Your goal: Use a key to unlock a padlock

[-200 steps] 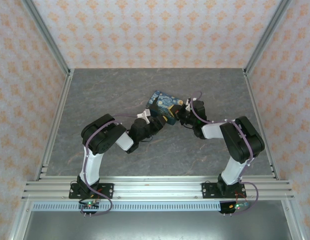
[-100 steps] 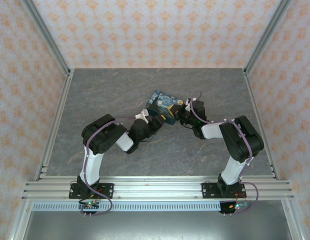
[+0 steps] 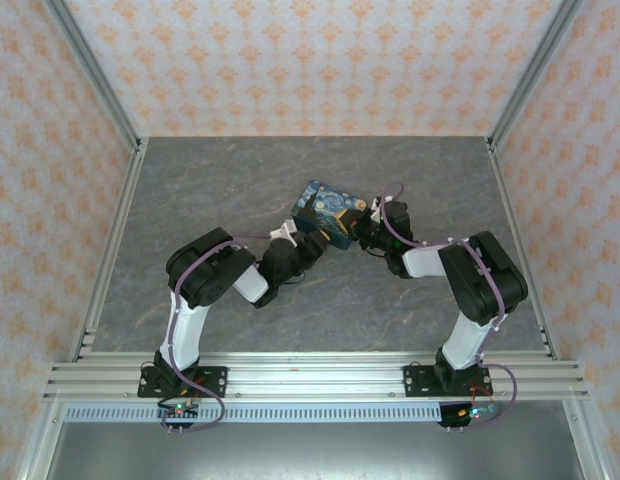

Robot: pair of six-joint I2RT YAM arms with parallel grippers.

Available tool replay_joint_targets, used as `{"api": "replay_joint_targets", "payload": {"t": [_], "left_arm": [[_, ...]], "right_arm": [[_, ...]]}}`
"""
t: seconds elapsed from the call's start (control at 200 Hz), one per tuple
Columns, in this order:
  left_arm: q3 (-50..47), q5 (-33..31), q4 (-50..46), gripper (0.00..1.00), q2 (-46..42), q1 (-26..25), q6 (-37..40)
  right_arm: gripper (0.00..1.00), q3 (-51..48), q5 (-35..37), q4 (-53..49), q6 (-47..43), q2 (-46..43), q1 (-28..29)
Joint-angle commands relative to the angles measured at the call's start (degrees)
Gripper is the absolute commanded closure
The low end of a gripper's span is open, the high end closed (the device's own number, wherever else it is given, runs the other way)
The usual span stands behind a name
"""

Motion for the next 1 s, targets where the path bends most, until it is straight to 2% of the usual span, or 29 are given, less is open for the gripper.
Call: {"api": "replay_joint_targets", "payload": {"t": [0.0,0.46,0.751,0.996], "left_arm": [[0.2,-4.2,-4.2,0.63,0.9,-0.1,0.9],[1.1,-6.0,-6.6,0.7,1.2,0.1,0.8],[2.1,-6.3,-7.9,0.78,2.3,0.4,0.5],[2.2,-5.4,-7.9,0.94,2.6,0.8,0.3]], "right_arm": [[1.0,0.0,-0.1,-1.4,0.1,1.4,0.0],[1.0,-0.2,-0.2,-1.4,0.0,1.6,0.0],[1.0,-0.4,-0.1,-1.1,0.0,1.7,0.0],[1.0,-0.1,-0.6,-1.0,0.0,1.5,0.0]]}}
